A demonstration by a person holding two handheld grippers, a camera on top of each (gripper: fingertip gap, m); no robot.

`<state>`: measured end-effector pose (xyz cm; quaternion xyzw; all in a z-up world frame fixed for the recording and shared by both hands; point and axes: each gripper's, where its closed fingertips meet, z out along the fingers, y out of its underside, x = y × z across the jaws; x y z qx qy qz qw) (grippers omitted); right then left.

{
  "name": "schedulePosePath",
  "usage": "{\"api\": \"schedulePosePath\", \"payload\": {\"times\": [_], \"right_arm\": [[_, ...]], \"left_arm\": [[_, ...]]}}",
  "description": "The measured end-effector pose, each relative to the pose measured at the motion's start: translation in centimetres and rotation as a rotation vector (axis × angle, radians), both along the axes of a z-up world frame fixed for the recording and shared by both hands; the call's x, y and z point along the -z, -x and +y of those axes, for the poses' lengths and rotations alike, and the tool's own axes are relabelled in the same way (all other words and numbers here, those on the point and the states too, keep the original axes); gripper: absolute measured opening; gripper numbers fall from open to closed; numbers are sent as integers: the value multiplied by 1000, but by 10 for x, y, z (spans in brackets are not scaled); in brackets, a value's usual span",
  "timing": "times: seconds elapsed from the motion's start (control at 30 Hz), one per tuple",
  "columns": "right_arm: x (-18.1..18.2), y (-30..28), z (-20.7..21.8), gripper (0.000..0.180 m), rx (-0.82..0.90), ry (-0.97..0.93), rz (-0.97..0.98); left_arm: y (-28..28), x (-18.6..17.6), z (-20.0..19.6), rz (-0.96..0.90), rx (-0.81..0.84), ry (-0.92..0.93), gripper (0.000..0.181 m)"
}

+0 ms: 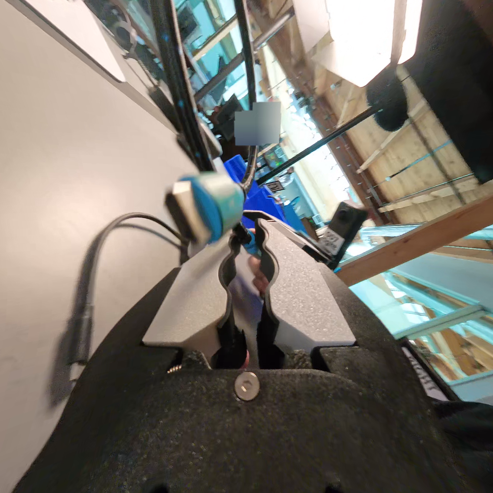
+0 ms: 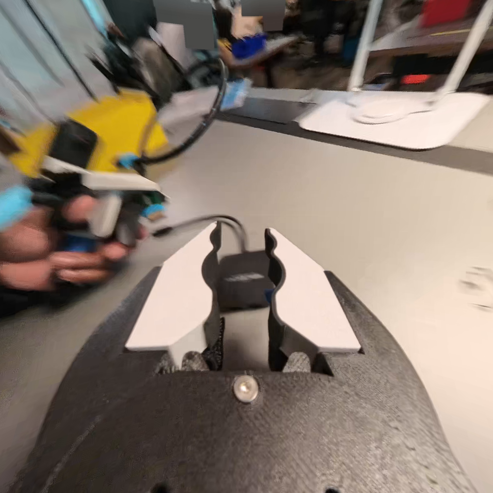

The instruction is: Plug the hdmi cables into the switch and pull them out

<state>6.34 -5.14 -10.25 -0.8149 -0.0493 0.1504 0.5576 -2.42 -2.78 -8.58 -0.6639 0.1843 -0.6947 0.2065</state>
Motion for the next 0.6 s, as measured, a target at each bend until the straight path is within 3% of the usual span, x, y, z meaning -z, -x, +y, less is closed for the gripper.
{"api": "schedulePosePath", "payload": {"times": [0.13,0.23,0.43,0.6], "right_arm": [[39,-4,-8,54,-35,211,-155],[65,18,-21,57,-126,363,-165],[61,64,-40,51,-295,411,-146],[63,63,-36,62,-362,289,-434]], "left_arm": [[5,6,12,80,-14,-54,10],[6,11,14,113,-6,-55,10],[9,17,23,138,-19,-54,10],[11,19,29,147,-25,-67,10]]}}
